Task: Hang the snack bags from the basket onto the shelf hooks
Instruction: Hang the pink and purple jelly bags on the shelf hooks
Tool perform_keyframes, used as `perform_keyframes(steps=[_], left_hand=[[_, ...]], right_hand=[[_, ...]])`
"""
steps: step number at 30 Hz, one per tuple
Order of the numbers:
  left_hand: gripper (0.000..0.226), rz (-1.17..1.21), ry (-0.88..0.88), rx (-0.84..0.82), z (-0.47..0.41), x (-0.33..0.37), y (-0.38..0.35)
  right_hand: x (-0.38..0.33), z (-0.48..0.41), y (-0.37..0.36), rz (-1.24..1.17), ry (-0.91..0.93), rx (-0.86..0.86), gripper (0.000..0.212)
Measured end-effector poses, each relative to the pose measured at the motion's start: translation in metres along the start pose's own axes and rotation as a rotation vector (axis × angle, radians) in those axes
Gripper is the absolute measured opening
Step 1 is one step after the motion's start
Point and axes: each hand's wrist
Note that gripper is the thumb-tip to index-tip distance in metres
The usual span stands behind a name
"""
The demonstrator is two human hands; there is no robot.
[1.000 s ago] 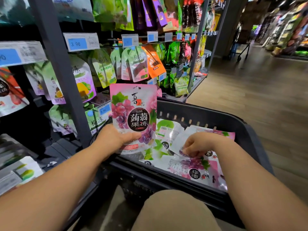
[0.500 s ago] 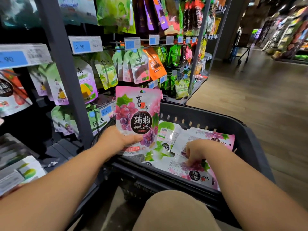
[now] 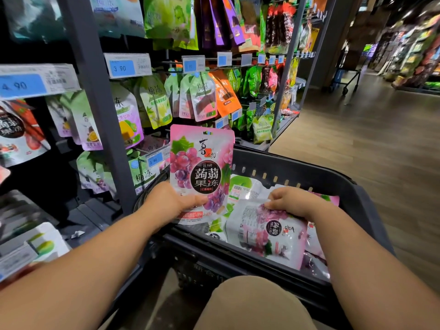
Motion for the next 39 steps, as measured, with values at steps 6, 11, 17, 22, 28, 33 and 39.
perform_keyframes(steps=[6,11,17,22,28,33,39], left_hand=[[0.037,0.042,0.017,0.003,0.003,0.003,0.000],[0.037,0.051,0.012,0.008,0.003,0.004,0.000],[0.044,0.038,0.020,0.011,0.001,0.001,0.000],[0.047,0.065,0.010,0.005,0.004,0.004,0.000],[0.026,0.055,-0.012,0.009,0.007,0.010,0.001],[0.025,0.051,-0.014,0.011,0.007,0.011,0.000],[0.030,0.050,0.008,0.010,0.006,0.010,0.000]], right_hand=[[0.004,-0.007,-0.003,-0.435,0.086,0.107,0.010],[-0.003,-0.005,-0.002,-0.687,0.159,0.032,0.018],[-0.001,-0.002,0.005,-0.871,0.167,-0.072,0.018],[0.004,-0.009,0.005,-0.901,0.299,-0.178,0.067],[0.005,-0.011,0.003,-0.905,0.410,-0.227,0.100],[-0.006,-0.007,0.000,-0.771,0.350,0.051,0.026],[-0.011,0.001,0.001,-0.568,0.357,0.325,0.005]])
Point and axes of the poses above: each hand's wrist, its own z-axis away from the middle knuckle, its own y-axis out of the back of the hand, x = y × z, and after that the axes turned 7 degrees about -y, right-handed
